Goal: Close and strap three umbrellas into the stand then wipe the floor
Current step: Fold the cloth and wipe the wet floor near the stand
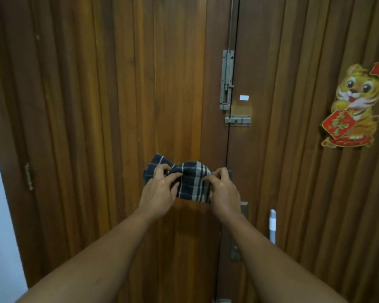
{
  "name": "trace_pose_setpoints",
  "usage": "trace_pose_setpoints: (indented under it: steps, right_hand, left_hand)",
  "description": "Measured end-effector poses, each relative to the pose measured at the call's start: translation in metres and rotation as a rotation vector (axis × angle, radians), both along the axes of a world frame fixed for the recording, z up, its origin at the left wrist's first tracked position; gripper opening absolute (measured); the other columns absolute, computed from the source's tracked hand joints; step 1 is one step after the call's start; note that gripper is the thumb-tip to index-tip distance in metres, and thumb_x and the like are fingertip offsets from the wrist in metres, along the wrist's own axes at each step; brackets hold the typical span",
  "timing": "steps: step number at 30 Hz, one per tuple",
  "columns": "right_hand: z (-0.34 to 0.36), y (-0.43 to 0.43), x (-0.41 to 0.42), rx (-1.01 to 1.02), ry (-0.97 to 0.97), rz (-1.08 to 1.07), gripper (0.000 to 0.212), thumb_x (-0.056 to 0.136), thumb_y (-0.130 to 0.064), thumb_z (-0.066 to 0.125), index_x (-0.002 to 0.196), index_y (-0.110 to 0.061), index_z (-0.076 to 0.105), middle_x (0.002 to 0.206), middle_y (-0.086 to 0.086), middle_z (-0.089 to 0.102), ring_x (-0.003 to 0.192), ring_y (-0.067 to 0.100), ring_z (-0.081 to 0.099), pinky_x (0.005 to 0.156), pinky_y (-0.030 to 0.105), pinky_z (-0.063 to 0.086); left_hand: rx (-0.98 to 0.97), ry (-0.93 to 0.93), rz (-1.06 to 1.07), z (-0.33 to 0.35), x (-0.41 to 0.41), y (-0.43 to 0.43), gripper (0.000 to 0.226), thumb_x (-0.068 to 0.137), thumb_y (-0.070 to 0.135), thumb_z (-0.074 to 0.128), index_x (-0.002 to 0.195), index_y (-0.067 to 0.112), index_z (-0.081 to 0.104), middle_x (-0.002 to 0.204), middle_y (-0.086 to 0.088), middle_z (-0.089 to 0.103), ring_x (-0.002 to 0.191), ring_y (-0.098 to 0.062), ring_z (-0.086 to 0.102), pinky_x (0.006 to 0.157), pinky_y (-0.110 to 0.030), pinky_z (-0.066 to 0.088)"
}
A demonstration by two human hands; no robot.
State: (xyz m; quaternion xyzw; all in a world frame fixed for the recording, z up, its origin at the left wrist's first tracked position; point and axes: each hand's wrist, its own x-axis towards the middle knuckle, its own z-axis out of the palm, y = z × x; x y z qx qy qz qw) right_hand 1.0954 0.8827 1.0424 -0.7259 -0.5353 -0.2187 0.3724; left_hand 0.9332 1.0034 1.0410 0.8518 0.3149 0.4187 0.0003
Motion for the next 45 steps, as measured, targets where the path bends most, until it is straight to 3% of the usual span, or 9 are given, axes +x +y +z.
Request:
trace_pose_setpoints:
  steps: [5, 8, 13, 20, 24, 29, 34, 41, 45]
  right_hand:
    - [0.001, 0.047, 0.035, -0.006, 0.0, 0.039, 0.013, 0.093, -0.015, 0.056, 0.101, -0.023, 0.061, 0.104, -0.007, 0.043, 0.091, 0.015, 0.051, 0.074, 0.042, 0.053]
    - [-0.007, 0.066, 0.044, -0.066, -0.034, 0.043, 0.024, 0.091, -0.012, 0.057, 0.111, -0.023, 0.066, 0.113, 0.001, 0.046, 0.098, 0.023, 0.051, 0.08, 0.04, 0.048]
    - [-0.024, 0.082, 0.054, -0.075, -0.119, 0.005, 0.035, 0.084, -0.014, 0.071, 0.118, -0.024, 0.066, 0.113, 0.001, 0.046, 0.102, 0.02, 0.05, 0.084, 0.036, 0.046]
    - [-0.028, 0.108, 0.068, -0.15, -0.161, -0.064, 0.044, 0.087, -0.019, 0.067, 0.127, -0.034, 0.058, 0.113, -0.003, 0.04, 0.105, 0.017, 0.047, 0.085, 0.036, 0.037]
    - [-0.027, 0.12, 0.076, -0.139, -0.151, -0.107, 0.035, 0.091, -0.026, 0.061, 0.125, -0.035, 0.058, 0.111, -0.002, 0.04, 0.102, 0.018, 0.047, 0.085, 0.038, 0.035]
    - [-0.034, 0.134, 0.072, -0.131, -0.178, -0.118, 0.036, 0.093, -0.031, 0.057, 0.128, -0.036, 0.055, 0.115, 0.002, 0.043, 0.096, 0.023, 0.05, 0.081, 0.043, 0.038]
    - [-0.042, 0.14, 0.069, -0.185, -0.225, -0.121, 0.046, 0.093, -0.036, 0.056, 0.137, -0.038, 0.045, 0.133, 0.006, 0.039, 0.104, 0.027, 0.049, 0.082, 0.045, 0.038]
    - [-0.044, 0.147, 0.065, -0.15, -0.244, -0.081, 0.041, 0.095, -0.034, 0.055, 0.135, -0.028, 0.05, 0.137, 0.007, 0.039, 0.104, 0.026, 0.054, 0.08, 0.043, 0.052]
    - [-0.048, 0.149, 0.063, -0.094, -0.22, -0.036, 0.039, 0.095, -0.03, 0.056, 0.133, -0.021, 0.054, 0.137, 0.005, 0.04, 0.103, 0.026, 0.054, 0.079, 0.043, 0.053]
  left_hand:
    - [0.013, 0.072, 0.021, -0.007, 0.028, 0.037, 0.04, 0.097, 0.037, 0.05, 0.136, 0.031, 0.049, 0.142, 0.002, 0.029, 0.104, -0.018, 0.058, 0.087, -0.033, 0.053]
    - [-0.011, 0.076, 0.05, -0.016, 0.036, 0.052, 0.04, 0.096, 0.036, 0.051, 0.136, 0.03, 0.049, 0.141, 0.001, 0.031, 0.105, -0.019, 0.057, 0.089, -0.034, 0.052]
    - [-0.008, 0.175, 0.076, -0.031, 0.049, 0.074, 0.047, 0.095, 0.04, 0.05, 0.141, 0.033, 0.041, 0.144, 0.001, 0.024, 0.112, -0.018, 0.054, 0.094, -0.034, 0.049]
    - [-0.082, 0.236, 0.104, -0.032, 0.071, 0.091, 0.056, 0.094, 0.044, 0.051, 0.146, 0.035, 0.033, 0.146, 0.003, 0.018, 0.114, -0.017, 0.054, 0.098, -0.033, 0.047]
    - [-0.085, 0.243, 0.112, -0.032, 0.082, 0.097, 0.055, 0.094, 0.046, 0.049, 0.146, 0.037, 0.032, 0.147, 0.003, 0.017, 0.121, -0.019, 0.049, 0.102, -0.036, 0.044]
    - [-0.024, 0.234, 0.155, -0.033, 0.084, 0.106, 0.048, 0.095, 0.045, 0.046, 0.142, 0.038, 0.037, 0.142, 0.002, 0.027, 0.117, -0.019, 0.05, 0.092, -0.036, 0.047]
    - [-0.031, 0.152, 0.176, -0.036, 0.086, 0.113, 0.038, 0.094, 0.045, 0.047, 0.13, 0.033, 0.049, 0.128, 0.001, 0.033, 0.109, -0.018, 0.051, 0.085, -0.038, 0.051]
    - [0.01, 0.008, 0.112, -0.045, 0.094, 0.114, 0.034, 0.092, 0.031, 0.06, 0.126, 0.033, 0.058, 0.142, 0.0, 0.031, 0.124, -0.021, 0.043, 0.09, -0.044, 0.047]
    - [0.137, 0.104, 0.197, -0.045, 0.095, 0.111, 0.035, 0.094, 0.038, 0.051, 0.129, 0.035, 0.055, 0.134, -0.002, 0.041, 0.104, -0.02, 0.056, 0.079, -0.042, 0.046]
